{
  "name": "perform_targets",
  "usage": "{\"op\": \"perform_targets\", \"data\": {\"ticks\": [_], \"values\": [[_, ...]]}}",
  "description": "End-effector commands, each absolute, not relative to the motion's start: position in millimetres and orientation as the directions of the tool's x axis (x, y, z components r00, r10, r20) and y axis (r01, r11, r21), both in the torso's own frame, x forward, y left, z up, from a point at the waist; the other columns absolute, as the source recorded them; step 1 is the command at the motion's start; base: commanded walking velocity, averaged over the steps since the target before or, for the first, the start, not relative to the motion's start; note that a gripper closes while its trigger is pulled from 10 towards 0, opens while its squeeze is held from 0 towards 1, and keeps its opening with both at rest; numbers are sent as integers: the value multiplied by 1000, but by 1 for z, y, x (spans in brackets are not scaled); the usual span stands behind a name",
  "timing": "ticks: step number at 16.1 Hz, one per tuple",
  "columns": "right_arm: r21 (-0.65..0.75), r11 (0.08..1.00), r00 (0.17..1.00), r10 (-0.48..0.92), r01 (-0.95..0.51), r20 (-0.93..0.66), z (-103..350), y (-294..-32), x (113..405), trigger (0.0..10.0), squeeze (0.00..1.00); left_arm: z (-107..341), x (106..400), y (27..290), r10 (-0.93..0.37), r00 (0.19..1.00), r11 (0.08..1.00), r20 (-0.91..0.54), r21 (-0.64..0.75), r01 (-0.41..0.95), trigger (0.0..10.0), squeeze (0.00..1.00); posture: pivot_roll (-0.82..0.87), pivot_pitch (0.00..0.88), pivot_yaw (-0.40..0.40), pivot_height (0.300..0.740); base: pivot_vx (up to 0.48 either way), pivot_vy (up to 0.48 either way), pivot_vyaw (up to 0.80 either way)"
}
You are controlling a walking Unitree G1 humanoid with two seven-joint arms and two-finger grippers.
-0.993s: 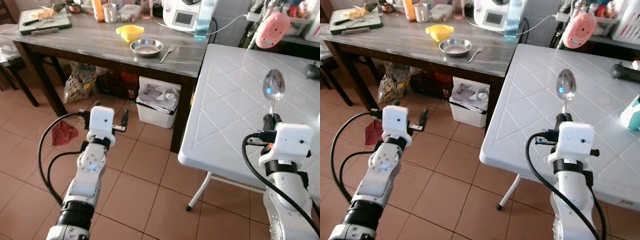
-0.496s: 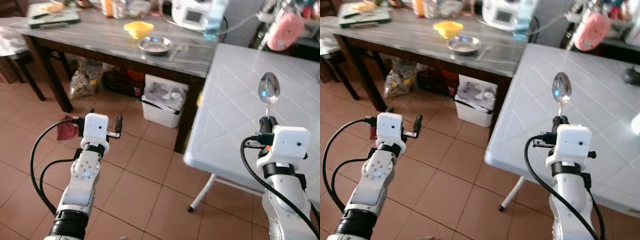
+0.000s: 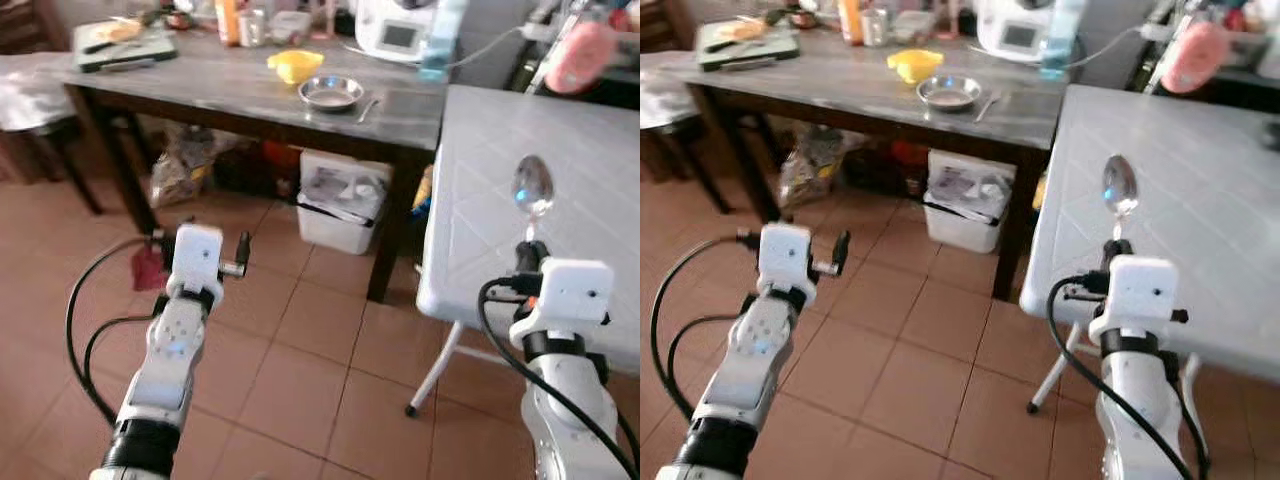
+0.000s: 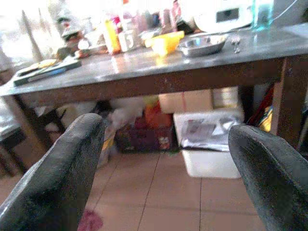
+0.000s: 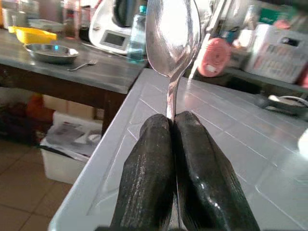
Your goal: Setting the table
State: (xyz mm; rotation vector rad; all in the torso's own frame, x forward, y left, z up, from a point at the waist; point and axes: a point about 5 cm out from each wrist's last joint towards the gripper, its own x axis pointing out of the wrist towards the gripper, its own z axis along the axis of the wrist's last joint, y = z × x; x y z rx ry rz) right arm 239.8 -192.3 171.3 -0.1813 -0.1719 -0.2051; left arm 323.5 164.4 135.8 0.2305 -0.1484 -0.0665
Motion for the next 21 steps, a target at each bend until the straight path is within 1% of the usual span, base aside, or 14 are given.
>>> {"op": "perform_targets", "data": {"ticks": [1,6,9,10,12,17,21], "values": [[-152,965,961,-180,214,211,176,-189,238,10000,0,134,322,169,-78,989,969,124,241,46,10000,0,60,116,-32,740,0,480,-800],[-150,964,959,-187,221,212,176,-189,237,10000,0,135,322,165,-91,988,970,126,236,59,10000,0,60,119,-29,740,0,480,-729],[-152,962,958,-190,225,214,176,-189,237,10000,0,136,322,160,-105,985,972,135,224,73,10000,0,60,120,-30,740,0,406,0],[-154,962,958,-190,226,214,176,-190,237,10000,0,137,322,156,-126,982,971,143,221,93,10000,0,60,120,-30,740,0,0,0],[-158,960,958,-195,230,208,173,-191,235,10000,0,137,321,146,-174,974,974,144,174,148,10000,0,60,120,-30,740,0,0,0],[-149,958,958,-216,245,187,165,-193,234,10000,0,139,323,135,-229,962,965,152,165,203,10000,0,56,90,-26,740,0,0,0],[-148,958,957,-215,246,195,167,-191,236,10000,0,141,324,133,-241,957,963,160,165,215,10000,0,56,81,-26,740,0,0,0]]}}
